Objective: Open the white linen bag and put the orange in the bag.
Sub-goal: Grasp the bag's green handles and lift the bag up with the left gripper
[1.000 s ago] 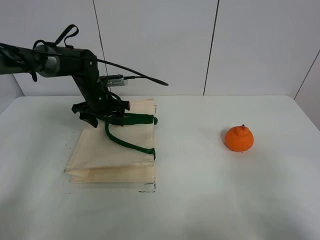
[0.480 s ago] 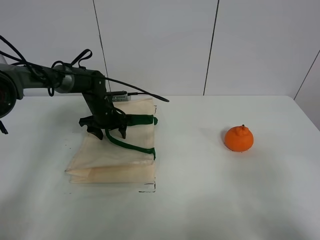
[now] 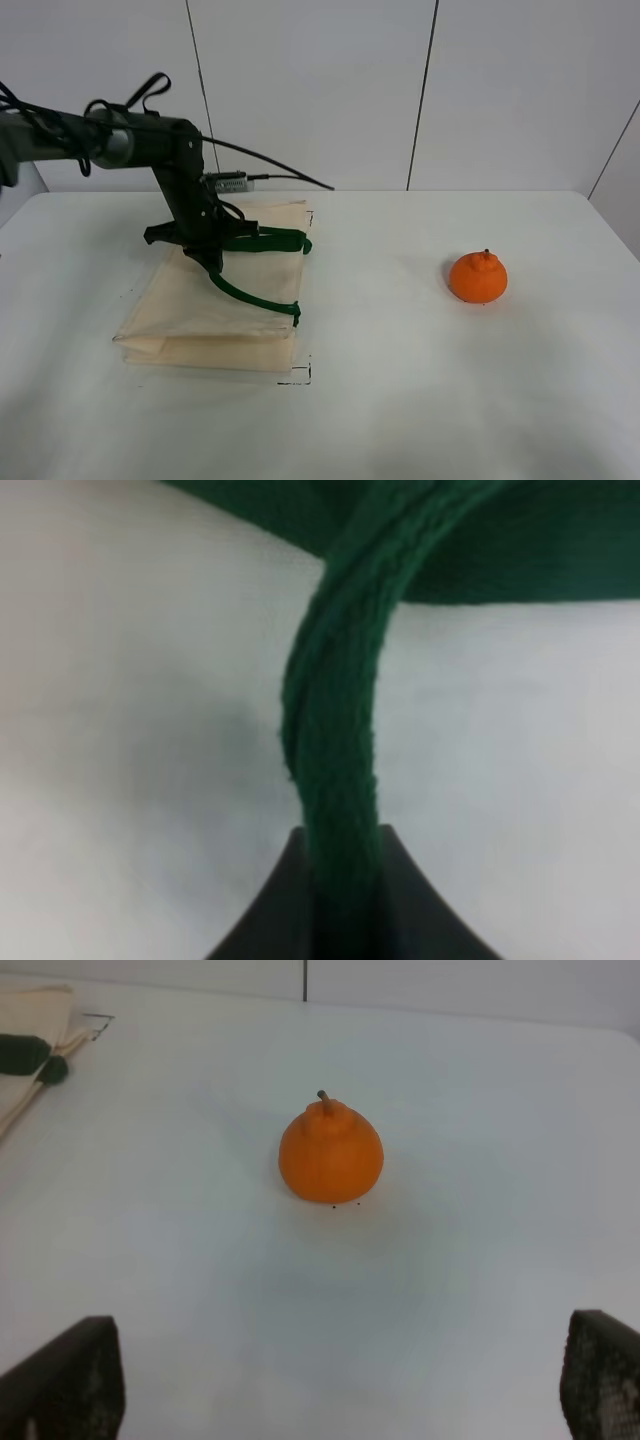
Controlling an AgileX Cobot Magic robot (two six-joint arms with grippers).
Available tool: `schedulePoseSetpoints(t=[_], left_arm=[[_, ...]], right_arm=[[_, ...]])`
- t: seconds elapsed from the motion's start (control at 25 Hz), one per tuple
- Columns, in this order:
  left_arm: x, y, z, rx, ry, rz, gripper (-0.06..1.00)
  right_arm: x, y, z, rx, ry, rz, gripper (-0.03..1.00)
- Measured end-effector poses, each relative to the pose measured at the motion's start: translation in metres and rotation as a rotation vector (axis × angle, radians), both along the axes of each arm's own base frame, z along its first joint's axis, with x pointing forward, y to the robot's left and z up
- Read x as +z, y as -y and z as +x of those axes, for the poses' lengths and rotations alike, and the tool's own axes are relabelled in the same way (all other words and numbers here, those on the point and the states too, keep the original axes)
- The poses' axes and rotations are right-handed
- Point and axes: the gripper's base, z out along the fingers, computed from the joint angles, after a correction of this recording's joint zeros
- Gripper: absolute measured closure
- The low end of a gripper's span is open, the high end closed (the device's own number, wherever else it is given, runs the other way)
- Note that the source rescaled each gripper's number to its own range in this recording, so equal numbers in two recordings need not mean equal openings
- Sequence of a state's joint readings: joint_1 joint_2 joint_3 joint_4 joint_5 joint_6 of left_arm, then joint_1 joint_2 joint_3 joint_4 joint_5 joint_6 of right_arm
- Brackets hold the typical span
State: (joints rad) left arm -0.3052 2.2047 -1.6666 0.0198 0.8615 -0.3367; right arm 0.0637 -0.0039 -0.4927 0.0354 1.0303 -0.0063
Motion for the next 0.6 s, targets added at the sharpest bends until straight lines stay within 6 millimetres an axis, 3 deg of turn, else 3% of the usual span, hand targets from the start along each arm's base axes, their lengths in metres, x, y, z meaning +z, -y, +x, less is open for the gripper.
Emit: schedulePoseSetpoints(t=[0.36, 0.52, 0.6], left_arm=[[0.172, -0.01, -0.033, -0.083, 0.324, -0.073, 0.94], [0.231, -0.015, -0.047, -0.13, 0.386, -0.071, 0.94], [0.249, -0.017, -0.052, -0.146, 0.402, -0.068, 0.94]], right_arm=[[0.0, 0.0, 0.0, 0.0, 0.0, 0.0, -0.03], [0.0, 0.0, 0.0, 0.0, 0.0, 0.0, -0.03], [0.0, 0.0, 0.0, 0.0, 0.0, 0.0, -0.03]])
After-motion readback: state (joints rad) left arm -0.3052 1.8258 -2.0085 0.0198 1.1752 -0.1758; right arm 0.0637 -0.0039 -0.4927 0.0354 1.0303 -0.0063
